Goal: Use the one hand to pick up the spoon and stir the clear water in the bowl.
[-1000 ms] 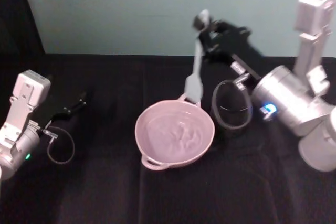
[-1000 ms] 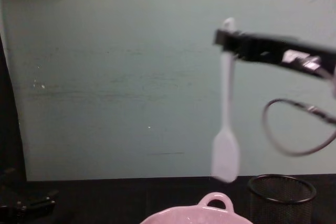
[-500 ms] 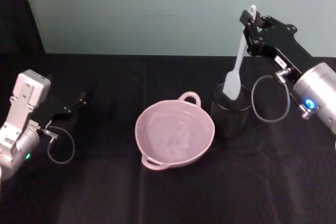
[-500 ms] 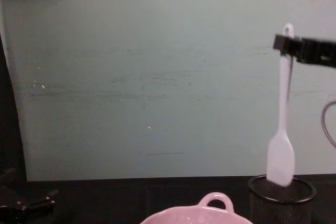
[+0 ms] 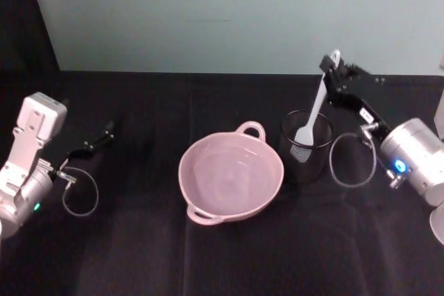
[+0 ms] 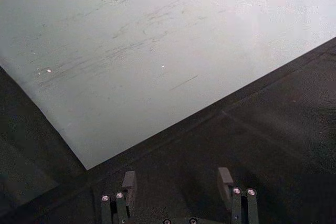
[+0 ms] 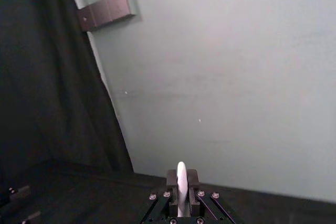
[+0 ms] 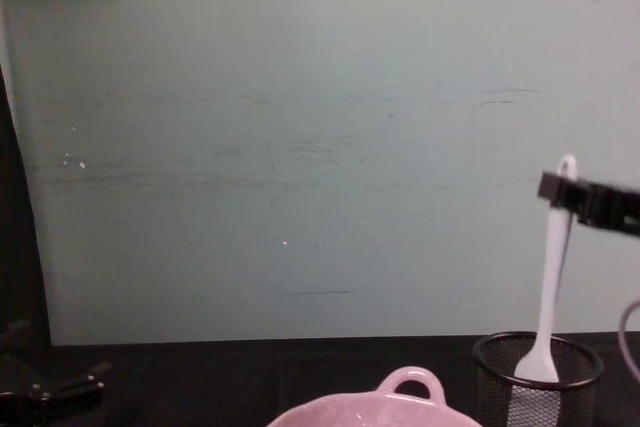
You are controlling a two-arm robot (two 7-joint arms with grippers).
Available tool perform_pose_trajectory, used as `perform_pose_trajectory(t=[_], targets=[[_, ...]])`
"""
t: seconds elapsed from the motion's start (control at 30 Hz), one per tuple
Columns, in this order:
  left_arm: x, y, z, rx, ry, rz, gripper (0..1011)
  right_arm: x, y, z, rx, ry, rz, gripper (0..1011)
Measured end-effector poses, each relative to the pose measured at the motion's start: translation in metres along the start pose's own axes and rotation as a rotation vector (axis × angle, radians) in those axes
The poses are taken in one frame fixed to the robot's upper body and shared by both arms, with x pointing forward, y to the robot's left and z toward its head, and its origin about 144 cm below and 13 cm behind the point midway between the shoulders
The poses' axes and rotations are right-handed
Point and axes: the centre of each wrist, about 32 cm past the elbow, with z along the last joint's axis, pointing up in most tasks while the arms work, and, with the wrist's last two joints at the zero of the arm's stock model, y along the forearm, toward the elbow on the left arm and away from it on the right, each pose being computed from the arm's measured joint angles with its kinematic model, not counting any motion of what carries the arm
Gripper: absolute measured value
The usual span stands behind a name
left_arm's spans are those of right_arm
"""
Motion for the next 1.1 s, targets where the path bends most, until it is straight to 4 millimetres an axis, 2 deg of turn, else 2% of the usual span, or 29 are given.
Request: perform_pose_trajectory(t=[0.27,0.6,0.8,0.83,0.9,0.93,1.1], targets=[[0.0,0.0,0.0,0.0,0.0,0.0,1011,0.007,-0.006,-0.02,0.0,0.128,-0.037,120],[0.0,0.0,0.0,0.0,0.0,0.0,1011,0.014,-0.01,-0.033,0.009,0.253,-0.075,123],[0.0,0.0,0.0,0.0,0.0,0.0,1011,0.018,-0.013,-0.041,0.017,0.349,-0.11,243],[0.0,0.0,0.0,0.0,0.0,0.0,1011,0.019,-0.014,-0.042,0.017,0.38,-0.121,301],[0.0,0.0,0.0,0.0,0.0,0.0,1011,0.019,-0.015,-0.042,0.017,0.387,-0.123,339],[0.0,0.0,0.0,0.0,0.0,0.0,1011,0.019,-0.017,-0.041,0.015,0.393,-0.122,395],[0.0,0.0,0.0,0.0,0.0,0.0,1011,0.018,-0.024,-0.035,0.003,0.381,-0.12,538]])
